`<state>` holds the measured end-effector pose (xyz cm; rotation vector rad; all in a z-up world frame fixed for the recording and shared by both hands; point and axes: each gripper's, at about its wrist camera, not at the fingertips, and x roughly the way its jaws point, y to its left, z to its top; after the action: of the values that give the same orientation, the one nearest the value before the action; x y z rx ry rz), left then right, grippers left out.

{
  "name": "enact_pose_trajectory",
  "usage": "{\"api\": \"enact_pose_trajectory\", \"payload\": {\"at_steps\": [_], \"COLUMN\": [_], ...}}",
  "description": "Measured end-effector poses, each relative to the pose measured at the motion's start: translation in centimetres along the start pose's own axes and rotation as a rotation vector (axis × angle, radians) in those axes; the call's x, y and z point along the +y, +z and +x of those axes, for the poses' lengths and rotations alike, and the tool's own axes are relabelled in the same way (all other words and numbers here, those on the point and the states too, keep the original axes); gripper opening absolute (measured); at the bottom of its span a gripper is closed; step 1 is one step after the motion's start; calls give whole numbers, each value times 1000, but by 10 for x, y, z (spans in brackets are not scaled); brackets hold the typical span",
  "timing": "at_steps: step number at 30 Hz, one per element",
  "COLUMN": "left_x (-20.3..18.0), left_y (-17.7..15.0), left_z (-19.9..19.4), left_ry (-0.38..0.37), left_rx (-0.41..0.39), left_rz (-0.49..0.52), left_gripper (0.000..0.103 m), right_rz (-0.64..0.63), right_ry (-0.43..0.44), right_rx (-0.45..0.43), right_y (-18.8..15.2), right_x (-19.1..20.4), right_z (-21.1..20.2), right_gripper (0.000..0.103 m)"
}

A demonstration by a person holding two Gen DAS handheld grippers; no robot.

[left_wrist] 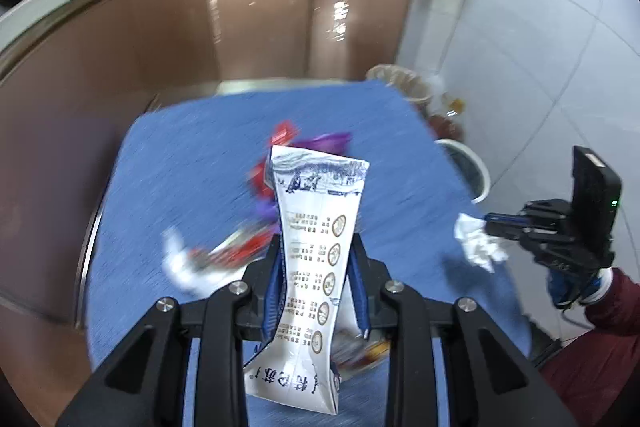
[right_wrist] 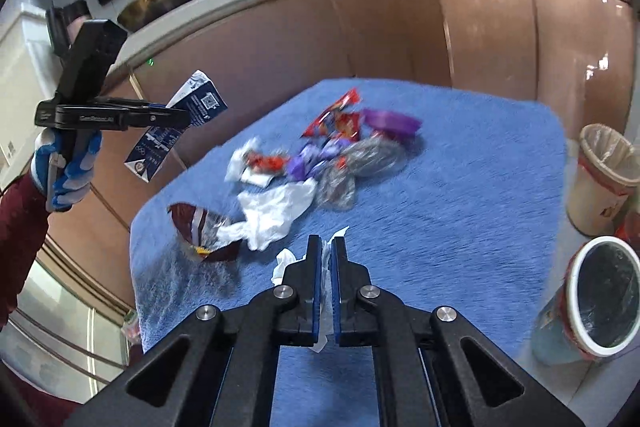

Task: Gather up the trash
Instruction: 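Carry both held items over the grey bin and open both tools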

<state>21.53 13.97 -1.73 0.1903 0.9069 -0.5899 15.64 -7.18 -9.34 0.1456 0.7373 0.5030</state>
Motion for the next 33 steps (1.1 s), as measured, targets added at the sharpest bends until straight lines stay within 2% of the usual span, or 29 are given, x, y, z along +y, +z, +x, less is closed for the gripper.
{"api": "enact_pose_trajectory", "payload": {"at_steps": [5,9,14,18,23,28,30,33], "left_x": [-70,-134,-214,-268,-312,-345,-347,-345], "left_y": [43,86,132,160,184,187,188,189], "left_z": [32,79,158,238,316,371,386,410], "left_ry": [-135,-260,-337,-371,-359,-311,-320,-324], "left_rx": [-19,-1,71,152,220,258,274,287], "left_rz": [51,81,109,100,80,66,43,1], "left_gripper": [28,28,28,29,29,29,30,37], "right_rz": [83,173,295,370,460,504,513,530], "right_ry": [-114,-269,-414,-500,-557,-588,-600,-610], "right_rx": [-79,-126,-131,-119,-84,-43,-26,1], "right_y": [-2,-10,-23,-32,-46,-57,-62,-67], "right_x": [-60,-130,-213,-274,-338,-381,-394,-411], "right_z": [-42,-77,-92,-89,-73,-55,-48,-35], "right_gripper": [4,4,4,4,4,5,8,9]}}
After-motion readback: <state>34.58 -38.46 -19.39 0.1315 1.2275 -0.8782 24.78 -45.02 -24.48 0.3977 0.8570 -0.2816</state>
